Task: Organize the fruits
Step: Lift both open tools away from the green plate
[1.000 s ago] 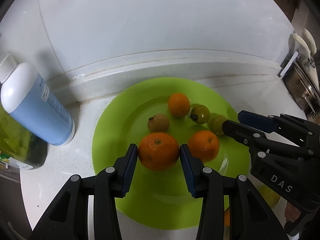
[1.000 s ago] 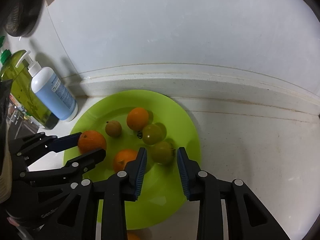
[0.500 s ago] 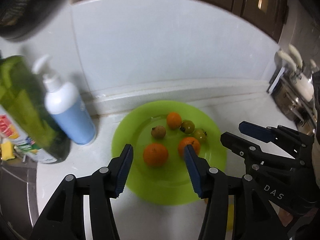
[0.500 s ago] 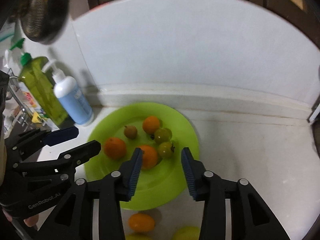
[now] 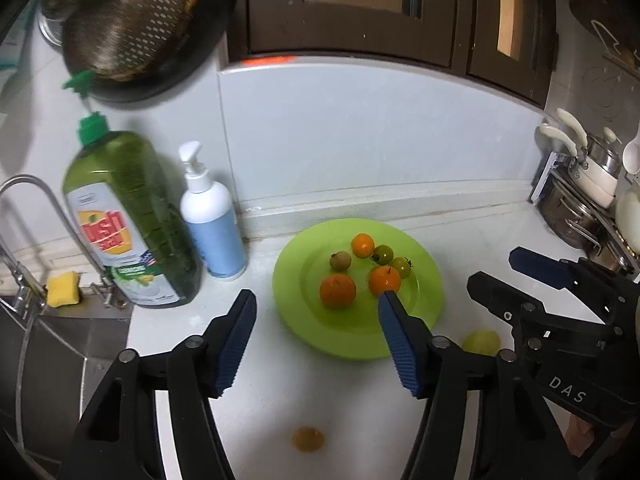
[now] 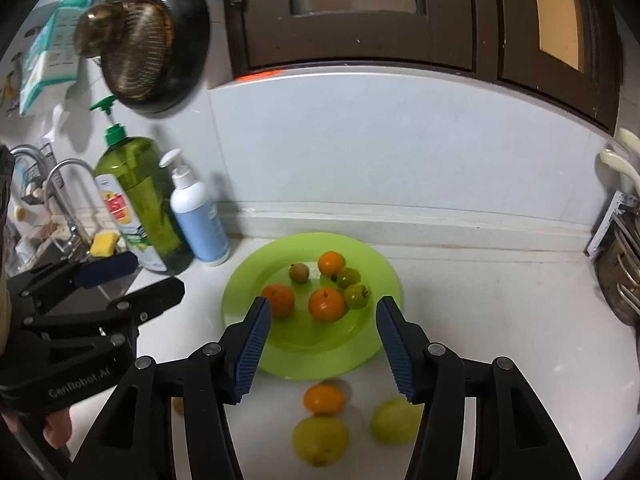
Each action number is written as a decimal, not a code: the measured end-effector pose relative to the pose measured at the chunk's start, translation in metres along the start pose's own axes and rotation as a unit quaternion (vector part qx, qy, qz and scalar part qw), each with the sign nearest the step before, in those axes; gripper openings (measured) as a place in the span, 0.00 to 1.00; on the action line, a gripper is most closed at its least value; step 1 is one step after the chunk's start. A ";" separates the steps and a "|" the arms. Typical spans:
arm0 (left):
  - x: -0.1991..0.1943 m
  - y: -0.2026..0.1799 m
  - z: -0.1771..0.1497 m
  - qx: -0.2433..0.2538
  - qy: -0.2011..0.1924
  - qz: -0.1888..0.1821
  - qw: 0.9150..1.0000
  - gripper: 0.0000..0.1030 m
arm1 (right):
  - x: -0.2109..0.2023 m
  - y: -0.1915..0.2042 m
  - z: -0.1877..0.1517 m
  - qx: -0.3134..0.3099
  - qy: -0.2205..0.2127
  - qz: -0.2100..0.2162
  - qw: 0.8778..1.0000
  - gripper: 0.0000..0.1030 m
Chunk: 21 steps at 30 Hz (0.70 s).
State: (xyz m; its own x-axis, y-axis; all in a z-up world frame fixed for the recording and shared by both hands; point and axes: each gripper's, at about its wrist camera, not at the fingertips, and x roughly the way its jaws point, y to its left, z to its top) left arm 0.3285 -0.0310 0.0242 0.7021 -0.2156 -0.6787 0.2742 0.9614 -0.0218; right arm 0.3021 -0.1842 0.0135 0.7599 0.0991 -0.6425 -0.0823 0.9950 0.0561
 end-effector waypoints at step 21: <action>-0.057 0.000 -0.065 -0.006 -0.024 0.006 1.000 0.66 | -0.061 0.024 -0.059 0.002 -0.046 -0.015 0.999 0.62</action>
State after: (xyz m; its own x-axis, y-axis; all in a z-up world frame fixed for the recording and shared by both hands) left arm 0.2457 -0.0078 0.0151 0.7363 -0.2112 -0.6429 0.2576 0.9660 -0.0224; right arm 0.2163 -0.1669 0.0091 0.8182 0.0690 -0.5707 -0.0555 0.9976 0.0410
